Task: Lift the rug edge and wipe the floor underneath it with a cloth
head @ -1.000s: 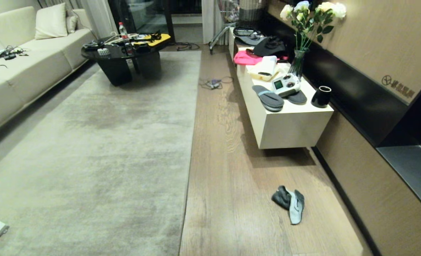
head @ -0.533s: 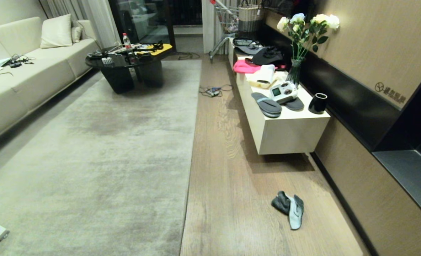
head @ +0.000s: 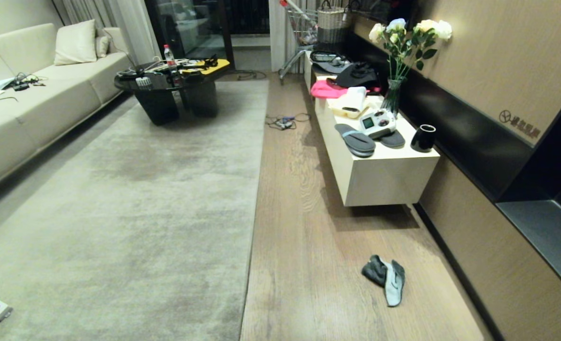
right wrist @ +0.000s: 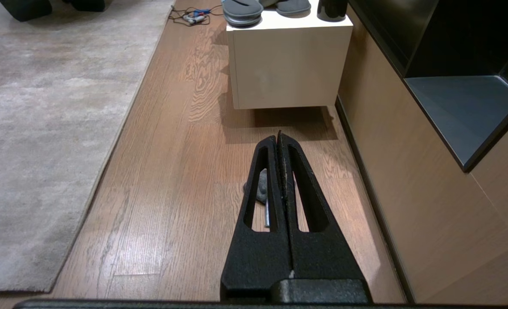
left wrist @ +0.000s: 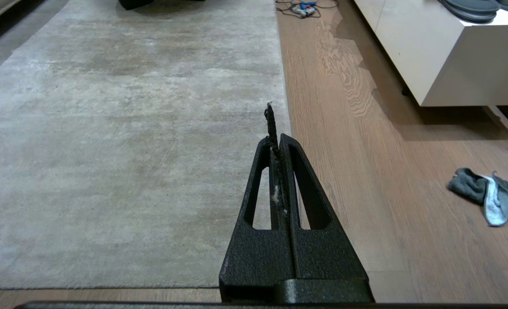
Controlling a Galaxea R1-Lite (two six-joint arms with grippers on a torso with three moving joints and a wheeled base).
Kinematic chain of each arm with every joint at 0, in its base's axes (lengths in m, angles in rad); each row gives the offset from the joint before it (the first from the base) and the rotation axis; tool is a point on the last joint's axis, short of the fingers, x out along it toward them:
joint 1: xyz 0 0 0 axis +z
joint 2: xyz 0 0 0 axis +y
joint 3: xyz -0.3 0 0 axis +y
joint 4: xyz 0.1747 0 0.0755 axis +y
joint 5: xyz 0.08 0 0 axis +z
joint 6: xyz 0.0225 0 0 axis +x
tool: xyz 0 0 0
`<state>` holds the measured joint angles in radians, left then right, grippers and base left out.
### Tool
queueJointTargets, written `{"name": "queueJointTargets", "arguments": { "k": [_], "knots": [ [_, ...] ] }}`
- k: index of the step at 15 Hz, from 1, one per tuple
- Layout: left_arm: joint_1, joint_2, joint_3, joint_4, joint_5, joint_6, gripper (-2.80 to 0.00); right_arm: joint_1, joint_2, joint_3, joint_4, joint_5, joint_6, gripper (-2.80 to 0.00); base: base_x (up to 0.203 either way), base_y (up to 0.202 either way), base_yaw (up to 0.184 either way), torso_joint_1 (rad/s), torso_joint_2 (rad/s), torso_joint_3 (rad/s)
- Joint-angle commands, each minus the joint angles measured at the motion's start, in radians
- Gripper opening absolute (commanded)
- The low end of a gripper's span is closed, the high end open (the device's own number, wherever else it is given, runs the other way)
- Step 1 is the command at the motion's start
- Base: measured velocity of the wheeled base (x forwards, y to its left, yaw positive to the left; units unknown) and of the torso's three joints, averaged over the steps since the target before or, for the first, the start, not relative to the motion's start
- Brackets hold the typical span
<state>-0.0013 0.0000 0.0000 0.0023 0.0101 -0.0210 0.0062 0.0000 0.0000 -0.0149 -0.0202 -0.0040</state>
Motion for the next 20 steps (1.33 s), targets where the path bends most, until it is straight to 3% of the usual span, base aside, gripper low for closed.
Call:
{"name": "queueJointTargets", "arguments": {
  "k": [1,20],
  "knots": [
    [0.000,0.002,0.000,0.000,-0.001,-0.001,-2.80,0.000,0.002,0.000,0.000,0.000,-0.001,-2.80,0.000,0.000,0.000,0.000,0.00,0.000],
    [0.000,0.002,0.000,0.001,-0.001,-0.001,-2.80,0.000,0.000,0.000,0.000,-0.001,-0.001,-2.80,0.000,0.000,0.000,0.000,0.00,0.000]
  ]
}}
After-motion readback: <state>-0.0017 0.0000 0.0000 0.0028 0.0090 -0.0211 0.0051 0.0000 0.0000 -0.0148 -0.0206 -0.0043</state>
